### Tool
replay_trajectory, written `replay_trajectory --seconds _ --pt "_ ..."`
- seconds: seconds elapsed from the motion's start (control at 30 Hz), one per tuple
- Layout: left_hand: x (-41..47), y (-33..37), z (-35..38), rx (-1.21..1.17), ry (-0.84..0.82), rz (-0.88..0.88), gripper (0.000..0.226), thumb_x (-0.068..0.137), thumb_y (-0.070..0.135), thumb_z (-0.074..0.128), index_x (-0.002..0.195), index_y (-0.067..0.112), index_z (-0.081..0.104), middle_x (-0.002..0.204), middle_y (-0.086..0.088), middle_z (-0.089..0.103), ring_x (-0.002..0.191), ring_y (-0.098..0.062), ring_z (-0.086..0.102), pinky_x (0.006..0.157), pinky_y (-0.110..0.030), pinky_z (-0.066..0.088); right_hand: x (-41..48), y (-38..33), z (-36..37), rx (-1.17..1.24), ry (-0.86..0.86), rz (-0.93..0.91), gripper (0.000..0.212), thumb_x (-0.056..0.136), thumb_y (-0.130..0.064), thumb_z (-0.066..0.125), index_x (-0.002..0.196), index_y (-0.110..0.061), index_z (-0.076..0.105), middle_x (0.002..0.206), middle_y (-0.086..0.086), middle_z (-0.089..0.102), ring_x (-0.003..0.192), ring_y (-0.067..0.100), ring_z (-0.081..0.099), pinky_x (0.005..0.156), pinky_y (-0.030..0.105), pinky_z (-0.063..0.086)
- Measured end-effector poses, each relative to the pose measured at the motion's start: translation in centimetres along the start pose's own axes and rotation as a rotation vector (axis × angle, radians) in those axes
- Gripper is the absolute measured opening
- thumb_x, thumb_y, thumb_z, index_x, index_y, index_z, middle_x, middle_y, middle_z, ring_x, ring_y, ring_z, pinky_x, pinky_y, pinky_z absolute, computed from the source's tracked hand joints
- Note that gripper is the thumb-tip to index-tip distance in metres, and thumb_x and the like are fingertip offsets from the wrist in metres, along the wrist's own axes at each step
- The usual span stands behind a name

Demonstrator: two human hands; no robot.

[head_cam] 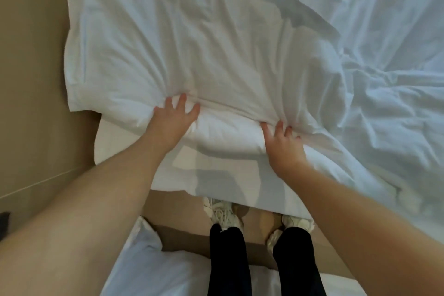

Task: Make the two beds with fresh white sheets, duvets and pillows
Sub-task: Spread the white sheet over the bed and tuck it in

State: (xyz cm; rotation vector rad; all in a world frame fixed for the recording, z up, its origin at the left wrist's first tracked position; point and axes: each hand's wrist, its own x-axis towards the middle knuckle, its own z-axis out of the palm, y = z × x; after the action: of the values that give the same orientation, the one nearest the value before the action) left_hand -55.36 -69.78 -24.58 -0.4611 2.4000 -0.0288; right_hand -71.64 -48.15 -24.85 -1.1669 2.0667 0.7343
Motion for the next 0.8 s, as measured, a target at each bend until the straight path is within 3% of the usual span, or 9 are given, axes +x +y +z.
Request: replay_trajectory --seconds 0.07,0.17,0.2,0.33,0.43,0.5,0.6,0.7,0.8 --pt "0.1 -0.4 0.2 0.016 -0.044 0.088 0.062 0.087 0.004 0.054 0.145 0.016 0.035 0.136 -0.02 0.044 0.106 -0.037 0.056 0.068 -0.039 0.042 0.3 0.5 -0.4 0.058 -0.023 -0.08 0.063 0.092 -0.008 0.051 0.149 -0.019 0.026 0.125 0.014 0.055 0.11 0.033 0.059 0.083 0.039 0.048" --pt "-3.1 -0.2 -0.4 0.107 0.04 0.265 0.056 0.058 0.0 0.081 0.112 0.008 0.064 0.095 -0.017 0.062 0.064 -0.029 0.061 0.049 -0.028 0.028 -2.1 1.1 -1.0 0.015 -0.089 -0.216 0.04 0.094 -0.007 0.046 0.132 -0.02 0.05 0.109 0.008 0.062 0.1 0.027 0.062 0.072 0.03 0.042" --pt "-4.4 0.0 -0.3 0.095 0.015 0.304 0.056 0.06 0.0 0.081 0.113 0.008 0.063 0.097 -0.016 0.063 0.064 -0.028 0.062 0.049 -0.028 0.028 -3.1 1.1 -1.2 -0.006 -0.13 -0.251 0.037 0.094 -0.006 0.046 0.128 -0.019 0.054 0.11 0.008 0.061 0.101 0.027 0.062 0.073 0.03 0.044" --pt "-9.3 2.9 1.2 0.078 -0.334 0.169 0.065 0.091 0.004 0.051 0.149 0.018 0.025 0.144 -0.016 0.037 0.114 -0.03 0.055 0.081 -0.034 0.043 -6.3 1.4 -1.5 0.021 -0.336 -0.335 0.042 0.096 -0.009 0.044 0.137 -0.018 0.049 0.127 0.01 0.055 0.115 0.029 0.057 0.095 0.037 0.049" --pt "-9.7 3.2 1.6 0.061 -0.529 0.036 0.089 0.092 0.039 0.056 0.155 0.024 -0.004 0.161 -0.016 -0.007 0.148 -0.035 0.005 0.112 -0.062 0.016 -6.6 2.1 -2.1 0.252 -0.516 -0.342 0.062 0.097 -0.034 0.053 0.153 -0.025 0.028 0.15 0.008 0.037 0.135 0.03 0.04 0.11 0.041 0.035" --pt "-7.6 2.8 -0.5 -0.12 -0.576 0.034 0.081 0.09 0.054 0.052 0.154 0.026 0.011 0.161 -0.011 0.005 0.148 -0.031 0.007 0.113 -0.061 0.011 -5.2 2.9 -2.8 0.484 -0.372 -0.209 0.058 0.093 -0.044 0.057 0.145 -0.027 0.039 0.147 0.007 0.043 0.131 0.029 0.045 0.107 0.039 0.037" --pt "-2.7 1.6 -5.1 -0.445 -0.111 -0.133 0.031 0.093 0.025 0.047 0.123 0.015 0.048 0.128 -0.012 0.049 0.113 -0.033 0.053 0.091 -0.044 0.043 -1.8 4.5 -4.7 0.772 0.102 0.083 0.045 0.09 -0.026 0.051 0.133 -0.028 0.039 0.116 0.011 0.061 0.1 0.033 0.059 0.083 0.037 0.045" --pt "3.1 -0.1 -8.6 -0.504 0.153 -0.296 0.045 0.09 0.008 0.052 0.133 0.011 0.038 0.141 -0.013 0.032 0.103 -0.038 0.057 0.075 -0.042 0.045 1.5 7.0 -7.1 0.837 0.301 0.231 0.068 0.088 -0.012 0.043 0.149 -0.03 0.019 0.09 0.005 0.057 0.082 0.03 0.057 0.07 0.037 0.043" --pt "7.7 -1.5 -11.2 -0.593 0.049 -0.331 0.08 0.088 0.008 0.056 0.153 0.023 0.012 0.16 -0.009 0.009 0.128 -0.041 0.044 0.099 -0.046 0.041 5.2 10.0 -8.5 0.889 0.243 0.315 0.068 0.086 -0.01 0.044 0.148 -0.027 0.021 0.084 0.008 0.064 0.07 0.029 0.065 0.071 0.041 0.056"
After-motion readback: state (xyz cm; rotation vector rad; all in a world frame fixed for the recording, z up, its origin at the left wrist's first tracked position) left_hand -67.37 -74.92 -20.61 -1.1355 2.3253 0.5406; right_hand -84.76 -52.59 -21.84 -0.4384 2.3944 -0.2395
